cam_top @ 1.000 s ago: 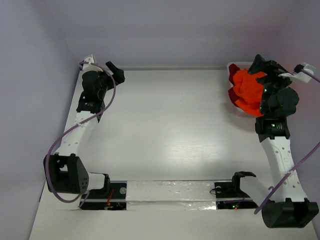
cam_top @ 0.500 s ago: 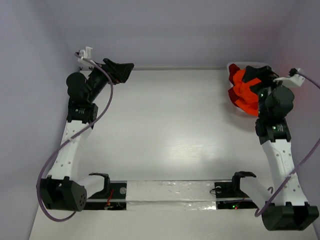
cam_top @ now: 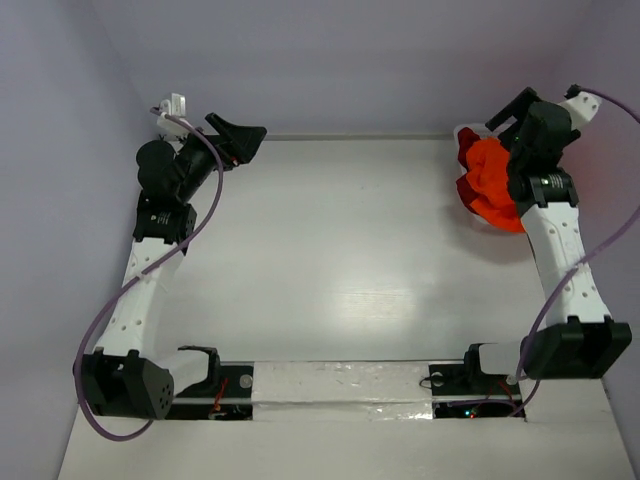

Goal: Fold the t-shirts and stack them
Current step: Grab crumpled tshirt from bin with the right arm

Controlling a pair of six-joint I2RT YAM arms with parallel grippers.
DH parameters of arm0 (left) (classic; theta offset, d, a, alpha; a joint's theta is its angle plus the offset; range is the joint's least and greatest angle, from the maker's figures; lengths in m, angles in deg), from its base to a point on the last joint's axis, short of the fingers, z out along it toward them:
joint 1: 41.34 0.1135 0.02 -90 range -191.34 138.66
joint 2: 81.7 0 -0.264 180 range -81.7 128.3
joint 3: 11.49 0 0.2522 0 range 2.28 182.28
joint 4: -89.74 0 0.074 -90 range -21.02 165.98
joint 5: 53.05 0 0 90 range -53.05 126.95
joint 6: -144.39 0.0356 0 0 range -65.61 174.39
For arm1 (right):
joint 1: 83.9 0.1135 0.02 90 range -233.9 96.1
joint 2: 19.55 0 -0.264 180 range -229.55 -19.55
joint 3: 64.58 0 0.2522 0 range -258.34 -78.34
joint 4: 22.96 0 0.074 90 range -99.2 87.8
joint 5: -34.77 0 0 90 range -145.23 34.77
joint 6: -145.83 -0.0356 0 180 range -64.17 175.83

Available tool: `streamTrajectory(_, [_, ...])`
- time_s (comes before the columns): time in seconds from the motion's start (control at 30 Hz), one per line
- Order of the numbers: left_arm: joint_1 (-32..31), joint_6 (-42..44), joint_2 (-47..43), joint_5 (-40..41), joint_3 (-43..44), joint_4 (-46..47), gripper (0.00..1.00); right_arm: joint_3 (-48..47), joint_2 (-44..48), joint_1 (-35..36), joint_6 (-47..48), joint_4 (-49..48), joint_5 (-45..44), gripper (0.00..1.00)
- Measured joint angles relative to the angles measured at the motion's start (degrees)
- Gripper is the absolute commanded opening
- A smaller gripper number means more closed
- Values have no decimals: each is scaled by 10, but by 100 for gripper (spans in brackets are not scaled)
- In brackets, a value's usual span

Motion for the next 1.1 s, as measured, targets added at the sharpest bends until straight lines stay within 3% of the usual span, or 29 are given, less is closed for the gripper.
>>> streamTrajectory(0.4, [0,-1,-54,124,0,-133,99,-52,-71,0,-10,184,-48,84])
streamTrajectory(0.8, [-5,-3,26,136,86,-198,99,-57,-154,-28,-96,255,7,81])
streamTrajectory(1.1, [-5,6,35,152,130,-219,99,-5,-155,-82,-129,263,32,80])
